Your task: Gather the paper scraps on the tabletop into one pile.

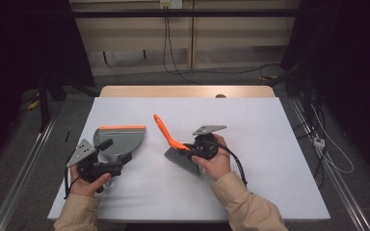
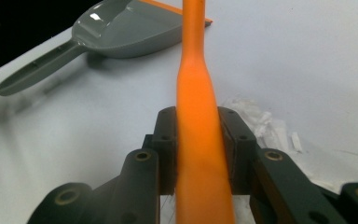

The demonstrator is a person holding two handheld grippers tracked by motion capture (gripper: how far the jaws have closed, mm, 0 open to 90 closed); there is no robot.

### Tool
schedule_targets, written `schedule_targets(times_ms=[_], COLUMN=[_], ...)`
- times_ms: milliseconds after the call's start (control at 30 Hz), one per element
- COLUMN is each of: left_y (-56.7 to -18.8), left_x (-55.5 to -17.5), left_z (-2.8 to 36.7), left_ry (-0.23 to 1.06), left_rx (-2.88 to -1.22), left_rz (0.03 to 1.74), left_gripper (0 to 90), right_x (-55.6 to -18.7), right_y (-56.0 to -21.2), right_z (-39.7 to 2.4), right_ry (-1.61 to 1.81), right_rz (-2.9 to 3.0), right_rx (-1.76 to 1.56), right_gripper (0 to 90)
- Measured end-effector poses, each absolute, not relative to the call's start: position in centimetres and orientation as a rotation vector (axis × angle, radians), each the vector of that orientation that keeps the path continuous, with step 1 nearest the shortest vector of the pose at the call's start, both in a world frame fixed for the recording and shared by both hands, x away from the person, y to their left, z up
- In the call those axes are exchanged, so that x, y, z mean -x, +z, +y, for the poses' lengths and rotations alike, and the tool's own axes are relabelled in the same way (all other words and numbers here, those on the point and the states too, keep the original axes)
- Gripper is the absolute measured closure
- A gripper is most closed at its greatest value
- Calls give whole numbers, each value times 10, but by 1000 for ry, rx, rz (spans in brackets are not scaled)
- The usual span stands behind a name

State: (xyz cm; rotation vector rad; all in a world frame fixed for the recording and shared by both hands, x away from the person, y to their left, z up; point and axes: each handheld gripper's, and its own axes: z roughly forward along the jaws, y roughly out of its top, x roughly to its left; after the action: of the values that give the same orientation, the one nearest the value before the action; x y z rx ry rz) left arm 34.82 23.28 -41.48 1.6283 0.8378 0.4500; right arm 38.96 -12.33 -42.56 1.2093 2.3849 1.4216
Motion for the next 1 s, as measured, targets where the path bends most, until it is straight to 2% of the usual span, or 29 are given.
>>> schedule_targets(times_ms=[400, 700, 1000], left_y=[-416, -416, -417], left_x=[-349, -348, -349], left_z=[231, 231, 231], left_ry=[451, 444, 439], left_rx=[-1640, -1634, -1638], left_rz=[837, 839, 840], left_gripper=[57, 57, 57], right_x=[-387, -384, -403], right_y=[-407, -429, -428], right_z=[-122, -114, -128], right_ry=[1500, 1495, 1440], right_rz=[2369, 2422, 2334], right_rx=[-1131, -1117, -1202], right_gripper=[716, 717, 717])
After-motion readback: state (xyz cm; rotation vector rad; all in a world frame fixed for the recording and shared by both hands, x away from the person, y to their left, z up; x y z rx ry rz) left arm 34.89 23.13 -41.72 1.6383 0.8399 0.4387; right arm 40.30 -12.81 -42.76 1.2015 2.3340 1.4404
